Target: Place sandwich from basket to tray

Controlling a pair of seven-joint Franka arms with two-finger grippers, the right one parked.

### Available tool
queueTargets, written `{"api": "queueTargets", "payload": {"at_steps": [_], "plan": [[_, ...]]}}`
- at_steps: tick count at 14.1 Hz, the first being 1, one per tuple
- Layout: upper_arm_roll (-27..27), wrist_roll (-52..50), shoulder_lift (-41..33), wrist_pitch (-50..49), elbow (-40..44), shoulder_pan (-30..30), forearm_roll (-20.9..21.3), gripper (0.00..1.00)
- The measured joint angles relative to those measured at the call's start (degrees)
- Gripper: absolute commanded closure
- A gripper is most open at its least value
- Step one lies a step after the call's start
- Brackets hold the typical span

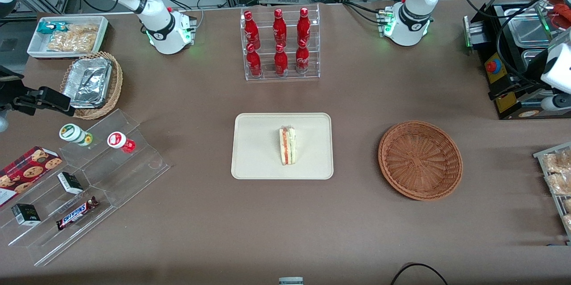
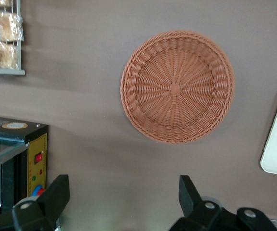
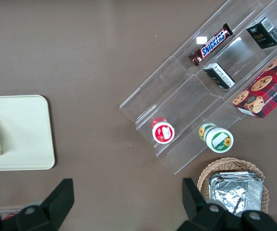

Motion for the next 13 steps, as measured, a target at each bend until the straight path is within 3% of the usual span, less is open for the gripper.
{"api": "queueTargets", "payload": {"at_steps": [13], "plan": [[-1.72, 0.00, 1.88, -0.46, 7.14, -0.22, -1.60, 0.00]]}}
